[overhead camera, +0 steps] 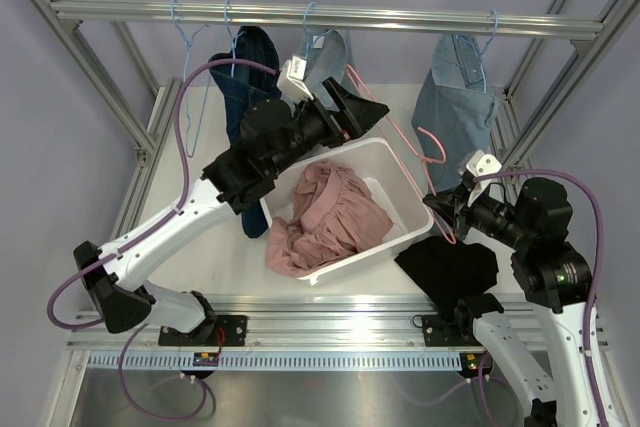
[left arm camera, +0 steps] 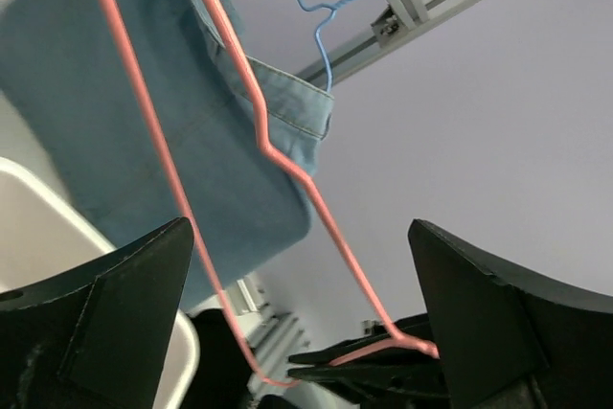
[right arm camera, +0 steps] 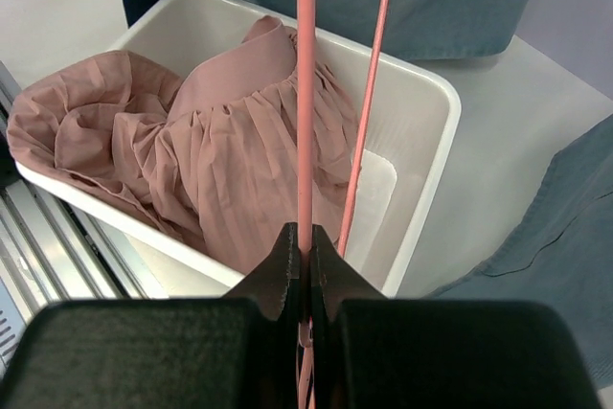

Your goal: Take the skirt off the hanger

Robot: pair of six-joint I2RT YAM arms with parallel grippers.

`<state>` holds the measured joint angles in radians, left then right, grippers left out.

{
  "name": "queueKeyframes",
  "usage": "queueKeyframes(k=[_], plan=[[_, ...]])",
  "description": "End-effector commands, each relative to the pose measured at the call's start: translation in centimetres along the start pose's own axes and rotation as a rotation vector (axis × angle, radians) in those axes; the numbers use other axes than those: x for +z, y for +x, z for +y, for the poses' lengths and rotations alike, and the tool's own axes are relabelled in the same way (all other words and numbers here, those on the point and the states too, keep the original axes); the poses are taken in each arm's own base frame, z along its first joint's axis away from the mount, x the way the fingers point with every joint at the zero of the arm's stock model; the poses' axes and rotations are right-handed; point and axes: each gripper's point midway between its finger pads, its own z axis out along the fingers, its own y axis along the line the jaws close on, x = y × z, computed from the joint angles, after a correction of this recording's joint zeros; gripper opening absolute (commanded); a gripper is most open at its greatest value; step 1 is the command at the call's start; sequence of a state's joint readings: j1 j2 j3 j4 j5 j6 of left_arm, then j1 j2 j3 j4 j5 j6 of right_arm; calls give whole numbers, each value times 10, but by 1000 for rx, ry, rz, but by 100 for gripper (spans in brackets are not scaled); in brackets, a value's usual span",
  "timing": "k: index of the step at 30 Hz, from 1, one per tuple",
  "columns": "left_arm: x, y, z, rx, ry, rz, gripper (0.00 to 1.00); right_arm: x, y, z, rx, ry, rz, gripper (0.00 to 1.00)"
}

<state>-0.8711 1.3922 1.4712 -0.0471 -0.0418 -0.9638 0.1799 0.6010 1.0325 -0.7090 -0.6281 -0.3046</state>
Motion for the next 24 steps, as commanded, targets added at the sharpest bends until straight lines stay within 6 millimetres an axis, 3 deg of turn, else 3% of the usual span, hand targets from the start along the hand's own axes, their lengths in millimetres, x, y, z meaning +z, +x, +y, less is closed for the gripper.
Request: queueKeyframes(k=[1,7,8,11,15,17,18,19,24], plan=[[-27,-37,-17,151,-1,-99,99,-4,-22,-5,37,31,-41,0],[-55,-43,-16,338,6,-109,99,6,-33,-20,122,63,-28,0],[-69,-49,-22,377,26,-125,99,8,-33,-23,154,74,-21,0],[-88,-41,-11,460,35,-110,99,14,-39,-39,204,128,-3,0],[-130,-34,-6,551,75,-103,99,26,-48,-61,287,191,18,0],[-139,-19,17,589,44,-59,99,28,-58,-66,304,201,14,0],[-152,-21,16,596,52,-74,99,37,-55,-74,350,215,38,0],[-155,-10,30,602,34,-45,99,37,-66,-77,344,217,28,0],[-181,10,60,621,9,-6,99,59,-76,-100,420,242,63,0]])
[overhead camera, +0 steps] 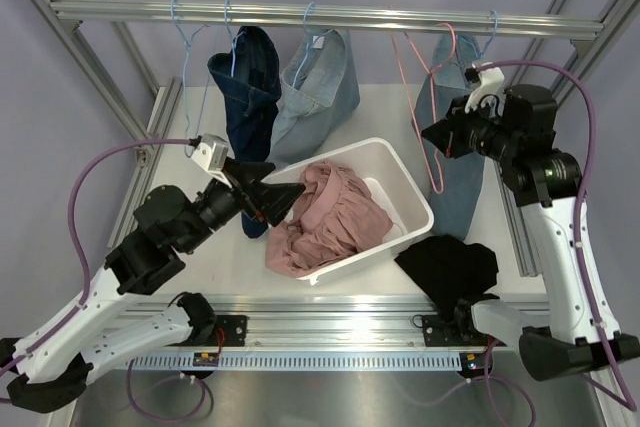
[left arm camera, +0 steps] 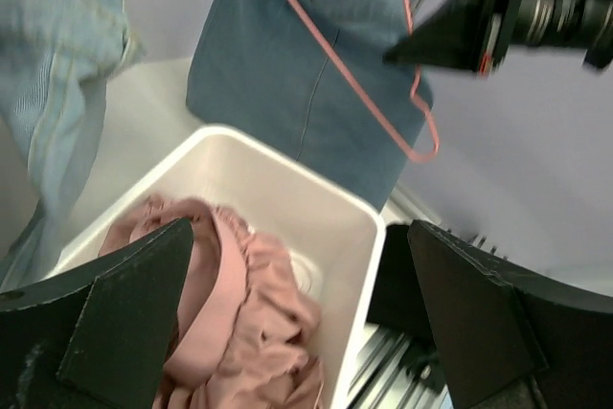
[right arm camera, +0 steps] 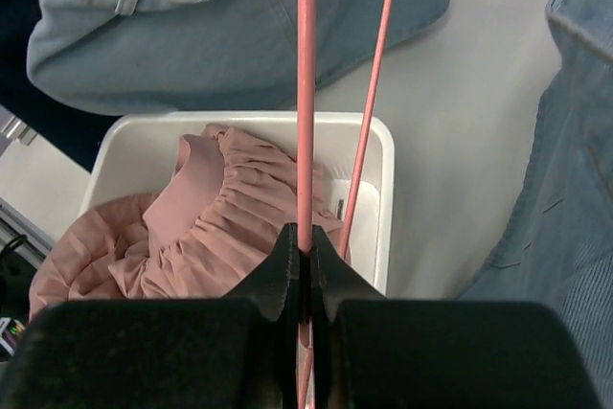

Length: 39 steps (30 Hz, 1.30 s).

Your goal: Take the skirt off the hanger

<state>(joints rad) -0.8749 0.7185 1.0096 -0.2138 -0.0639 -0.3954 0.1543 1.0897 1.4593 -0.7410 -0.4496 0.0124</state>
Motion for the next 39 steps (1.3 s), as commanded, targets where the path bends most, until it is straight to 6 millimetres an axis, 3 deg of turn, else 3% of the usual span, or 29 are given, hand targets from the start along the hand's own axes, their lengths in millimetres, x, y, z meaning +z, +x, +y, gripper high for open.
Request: queueKeyframes(k=[1,8,13,25,32,36,37,39], plan=[[-15,26,9,60,7,47,99,5,-26,-5,60,36,-34,0],[-27,60,13,68,37,120,99,39,-37,-22,196,68,26,0],[-31,76,10,69,67,159,99,50,-51,-30,228,85,25,0],[-30,86,5,63,102,176,99,62,-24,-45,254,126,96,5],[-26,93,-8,79,138,203,99,59,-19,-46,239,120,100,19],[-24,101,-11,83,145,228,99,44,-27,-37,179,102,68,51],[-24,102,-10,86,144,230,99,39,-28,-36,150,101,60,64],[-24,105,-11,88,148,238,99,22,-34,-29,104,102,27,73]])
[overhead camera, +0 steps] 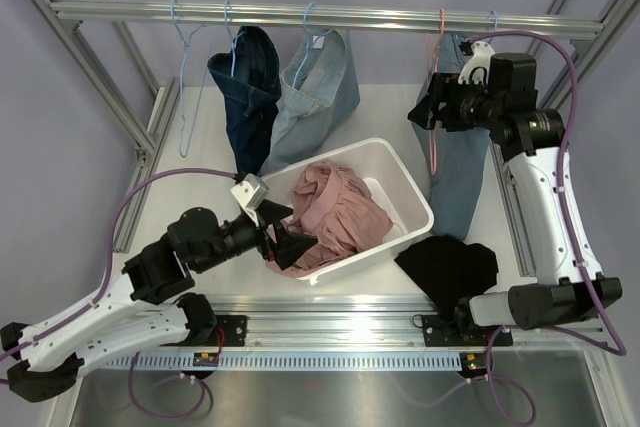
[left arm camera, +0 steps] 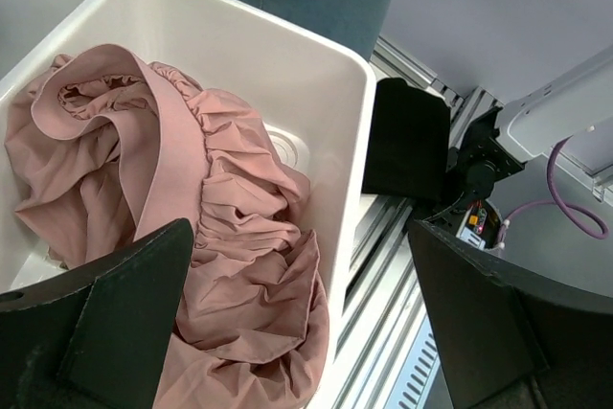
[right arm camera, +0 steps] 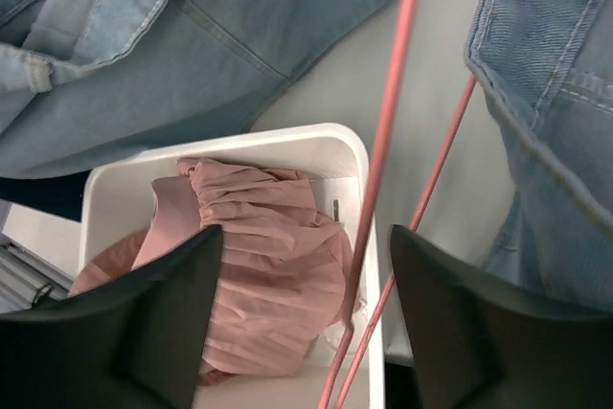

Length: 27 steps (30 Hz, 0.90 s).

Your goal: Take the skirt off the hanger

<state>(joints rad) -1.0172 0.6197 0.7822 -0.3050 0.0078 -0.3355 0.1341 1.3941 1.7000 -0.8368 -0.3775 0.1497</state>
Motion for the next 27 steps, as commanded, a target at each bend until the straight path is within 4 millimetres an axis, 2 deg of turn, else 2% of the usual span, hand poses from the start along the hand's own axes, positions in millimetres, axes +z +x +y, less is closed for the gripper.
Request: queueKeyframes(k=[1,2,3,4,5,7,8,10,11,13,14,17,19,20,22,23,25,26,27], plan=[[4,-8,-5,29,21,-36,99,-45,-15,14,-139,-10,-108,82],[5,-7,-4,31,20,-32,99,-60,-16,20,-167,-13,-136,86],[6,-7,-4,34,21,-30,99,-66,-13,20,-188,-11,-141,87],[7,-7,-1,40,2,-32,99,-73,-9,20,-244,-8,-139,93],[7,-6,1,44,-11,-26,99,-90,-7,26,-278,-9,-167,95],[6,-7,6,59,-38,-18,99,-101,9,24,-357,-4,-142,97],[6,-6,7,63,-43,-17,99,-115,16,30,-401,-21,-157,99],[6,-7,9,73,-55,-17,99,-122,41,25,-500,-23,-101,100],[5,-7,9,76,-54,-18,99,-134,53,31,-552,-53,-104,99],[6,-5,11,81,-62,-9,99,-138,87,24,-658,-79,-15,99],[7,-4,11,83,-63,-5,99,-147,100,25,-698,-93,-8,99],[8,0,11,83,-58,5,99,-147,158,1,-770,-86,153,99],[9,4,12,82,-59,11,99,-147,186,-16,-787,-67,257,99],[9,5,13,82,-61,14,99,-143,208,-33,-778,-28,338,99],[9,7,12,82,-55,15,99,-142,228,-57,-787,43,426,99],[9,7,12,82,-55,14,99,-136,248,-69,-768,56,492,98],[9,8,11,79,-50,14,99,-130,258,-86,-765,115,535,98],[9,8,10,78,-45,14,99,-125,271,-94,-749,123,576,99],[9,9,10,76,-44,14,99,-120,271,-100,-746,144,574,98]])
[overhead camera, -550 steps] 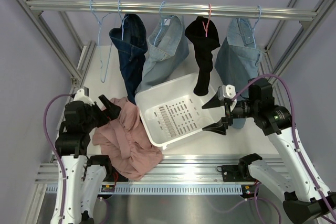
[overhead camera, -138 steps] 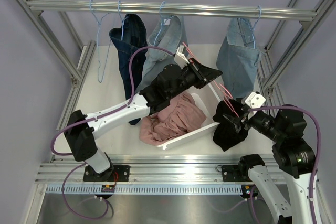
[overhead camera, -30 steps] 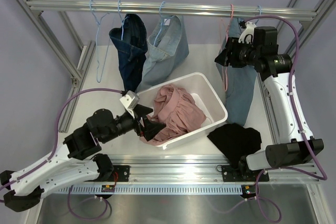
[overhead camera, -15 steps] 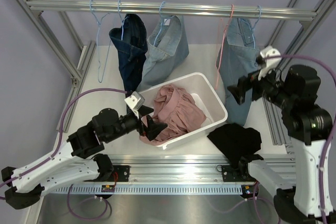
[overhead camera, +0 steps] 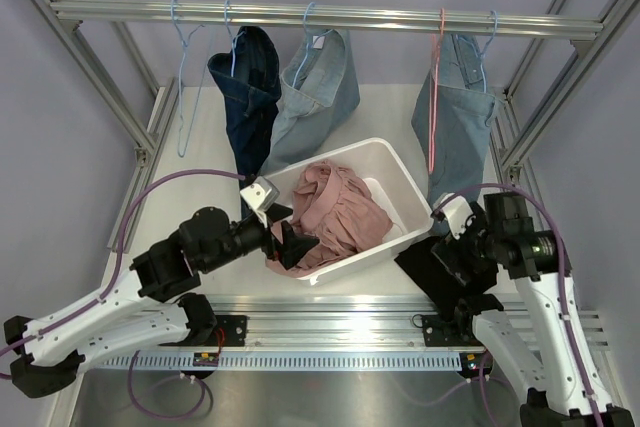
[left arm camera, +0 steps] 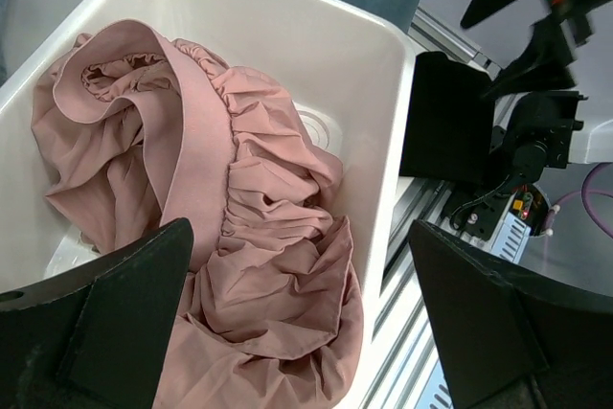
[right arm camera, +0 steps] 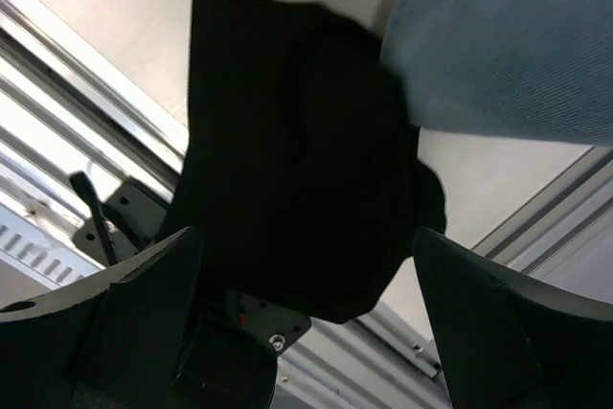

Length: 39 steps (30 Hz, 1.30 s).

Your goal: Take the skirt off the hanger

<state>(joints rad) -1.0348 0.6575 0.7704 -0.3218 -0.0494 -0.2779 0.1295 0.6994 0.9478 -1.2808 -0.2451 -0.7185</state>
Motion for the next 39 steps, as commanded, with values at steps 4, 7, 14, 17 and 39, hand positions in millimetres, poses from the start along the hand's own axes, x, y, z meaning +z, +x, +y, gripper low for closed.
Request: queueKeyframes(k=[4,7,14,17,39], plan=[[-2,-6,-4,12,22,-40,99,35,41,-26,5,83,192,98],[-3,-6,-5,14,26,-44,99,47,46,-32,25,77,213,98],[-2,-3,-5,15,36,-51,99,70,60,-50,69,43,231,96],[0,-4,-6,13,43,-60,99,79,64,-51,82,-12,224,90],[14,-18,-37,85,204,-94,99,-12,-5,-6,-52,-93,-65,0]])
